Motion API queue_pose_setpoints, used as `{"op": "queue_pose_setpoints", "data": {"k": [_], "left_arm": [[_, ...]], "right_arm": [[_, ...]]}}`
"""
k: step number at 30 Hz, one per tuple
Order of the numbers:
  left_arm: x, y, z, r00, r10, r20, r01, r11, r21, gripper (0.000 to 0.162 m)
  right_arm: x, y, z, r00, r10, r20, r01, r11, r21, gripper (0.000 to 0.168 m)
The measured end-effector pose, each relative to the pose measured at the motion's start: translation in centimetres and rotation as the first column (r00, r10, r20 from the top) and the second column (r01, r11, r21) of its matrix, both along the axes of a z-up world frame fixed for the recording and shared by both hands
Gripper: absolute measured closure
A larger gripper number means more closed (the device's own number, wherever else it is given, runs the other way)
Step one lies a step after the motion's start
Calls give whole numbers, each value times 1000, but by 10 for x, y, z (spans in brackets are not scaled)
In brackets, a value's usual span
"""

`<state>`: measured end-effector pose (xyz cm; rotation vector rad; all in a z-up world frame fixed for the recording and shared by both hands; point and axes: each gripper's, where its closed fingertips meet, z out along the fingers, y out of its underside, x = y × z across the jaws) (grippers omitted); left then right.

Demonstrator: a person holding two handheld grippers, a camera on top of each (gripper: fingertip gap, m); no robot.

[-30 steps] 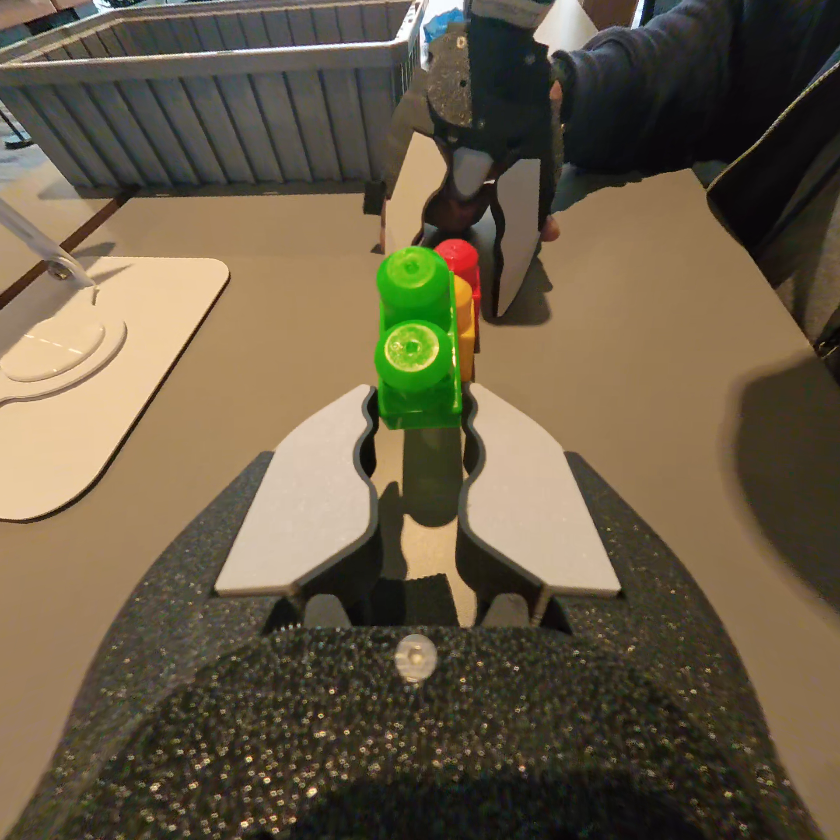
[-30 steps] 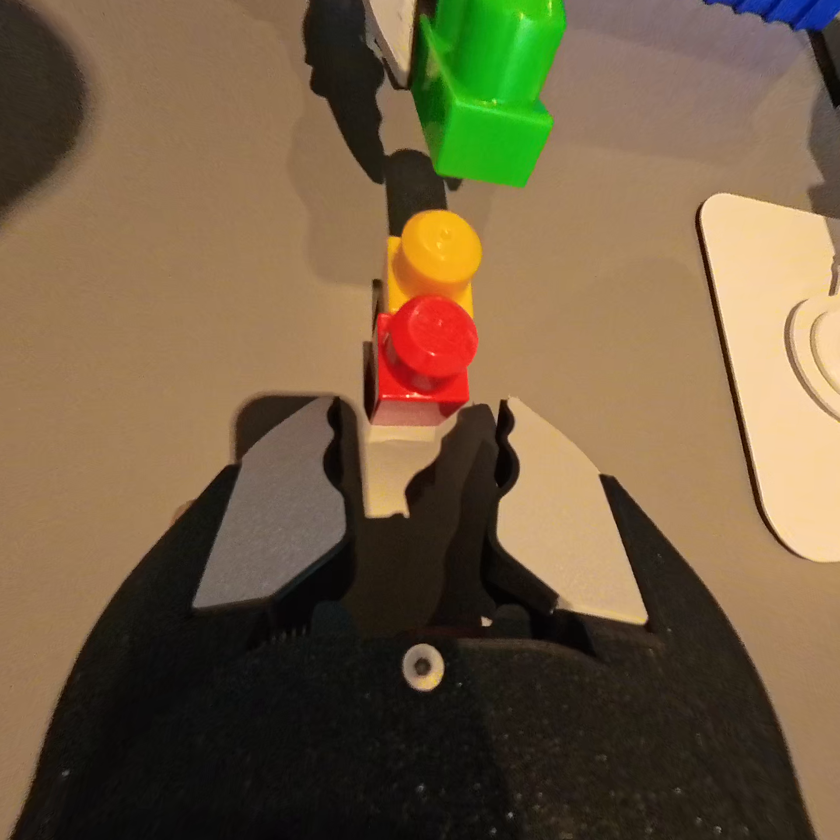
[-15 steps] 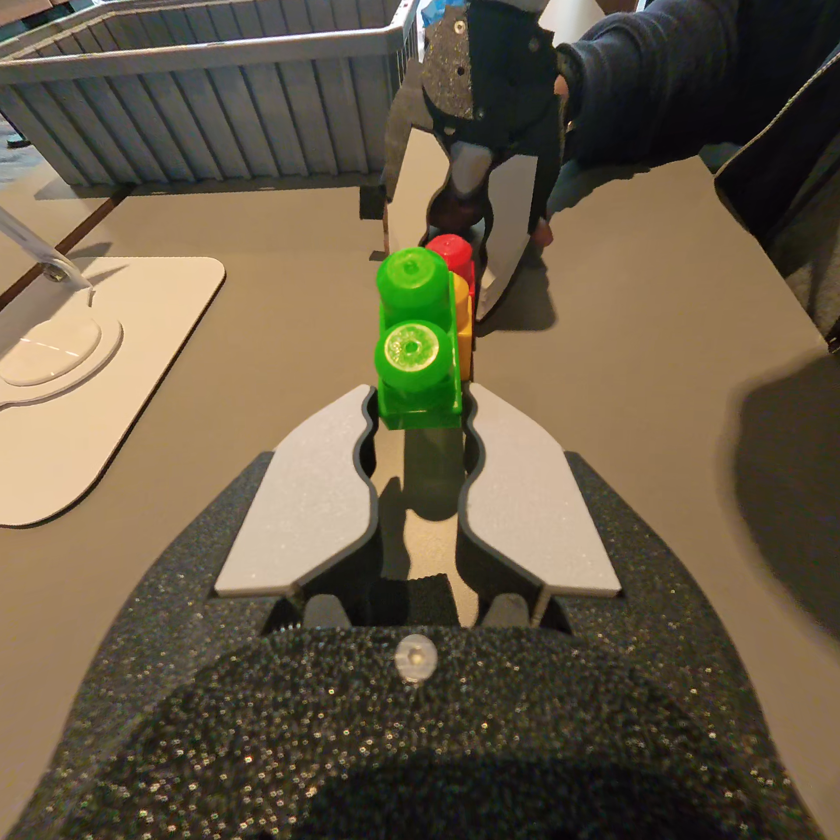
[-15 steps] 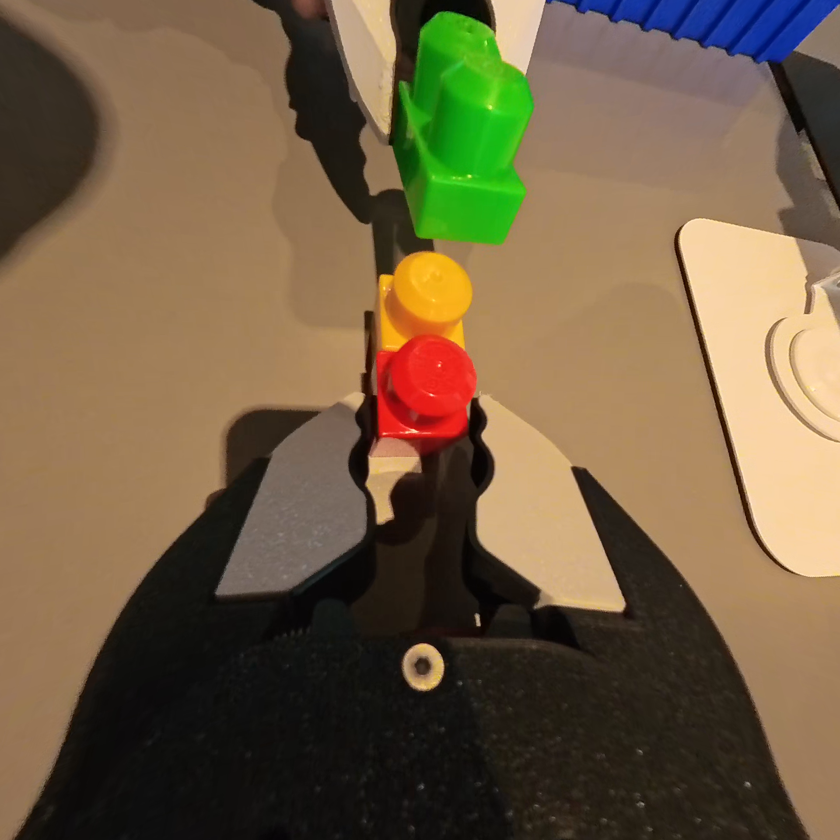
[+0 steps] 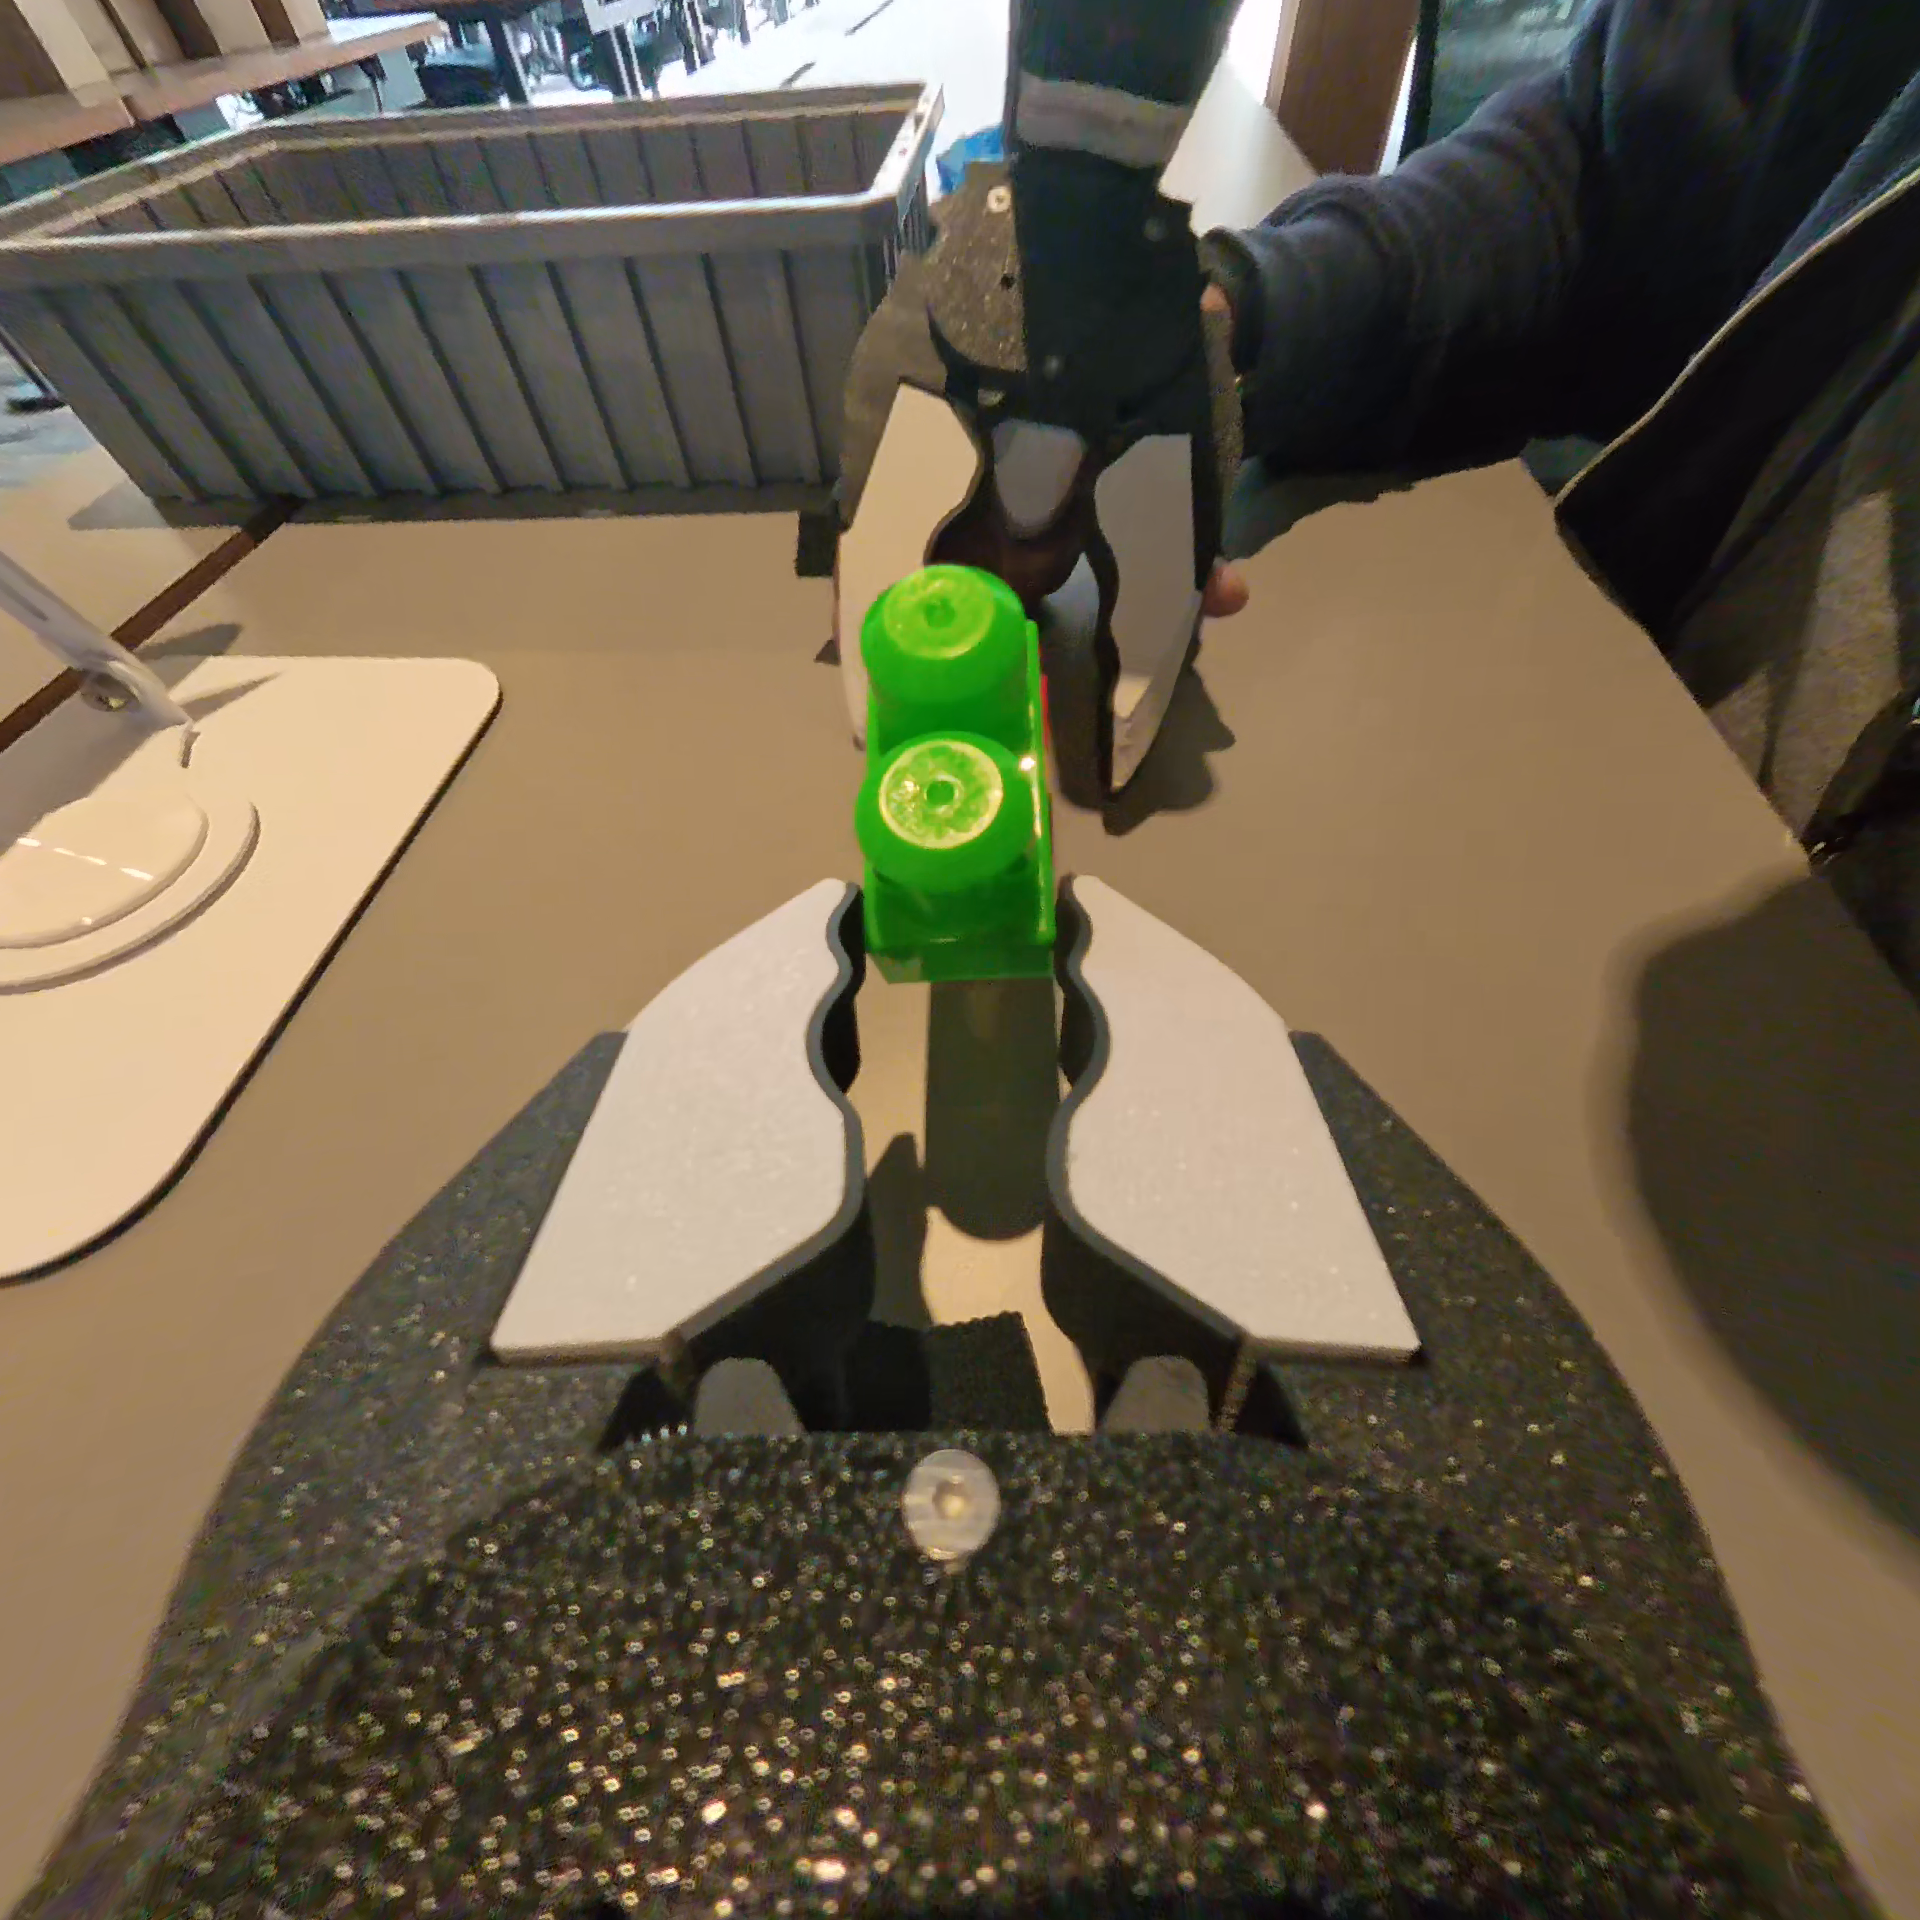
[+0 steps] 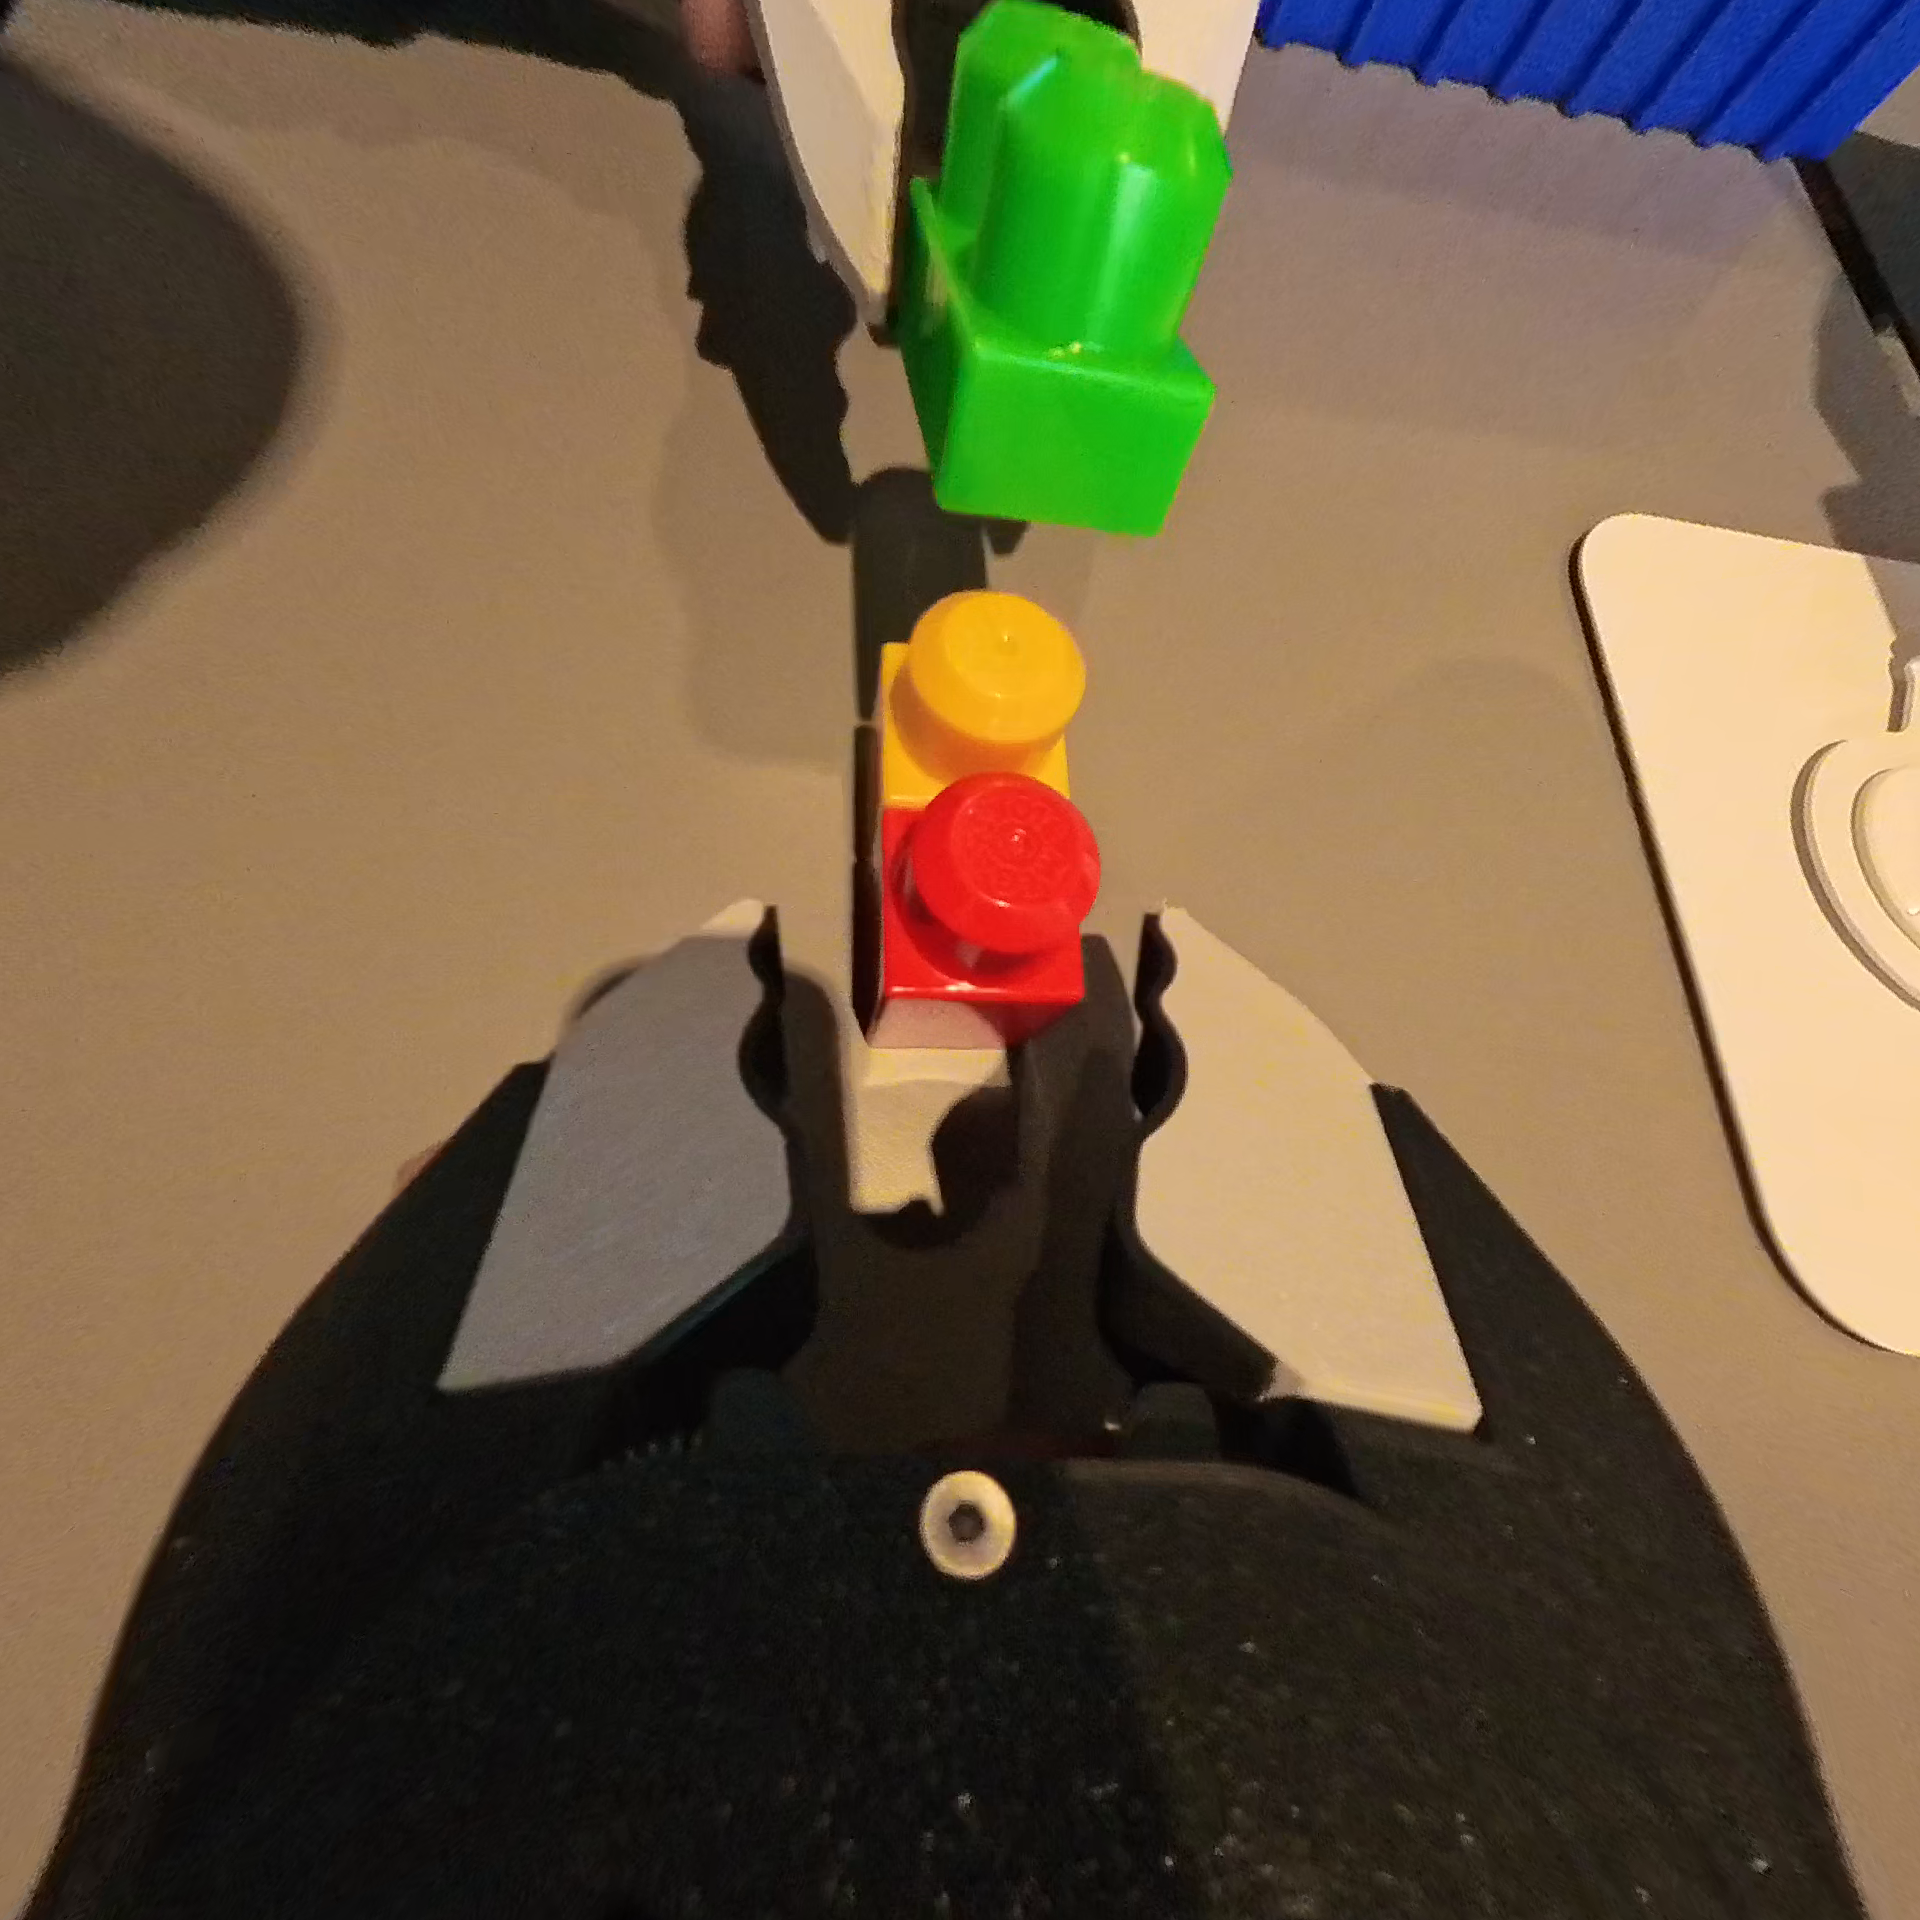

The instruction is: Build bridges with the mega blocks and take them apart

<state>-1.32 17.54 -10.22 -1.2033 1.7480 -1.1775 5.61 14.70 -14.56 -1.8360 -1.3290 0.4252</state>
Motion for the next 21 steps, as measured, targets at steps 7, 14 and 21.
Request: {"op": "queue_pose_setpoints", "data": {"k": [7,14,21], "left_arm": [[20,-11,-4,999,-32,-31,33,999,21,127],[31,-11,0,998,-20,-55,24,997,73,128],[42,-14,-3,996,-29,-90,40,992,121,127]], "right_arm": [[-6,-5,28,980,52,-192,-49,999,20,94],[-10,-4,31,982,49,-181,-36,997,71,99],[-7,-2,41,977,38,-210,-16,994,104,106]]}}
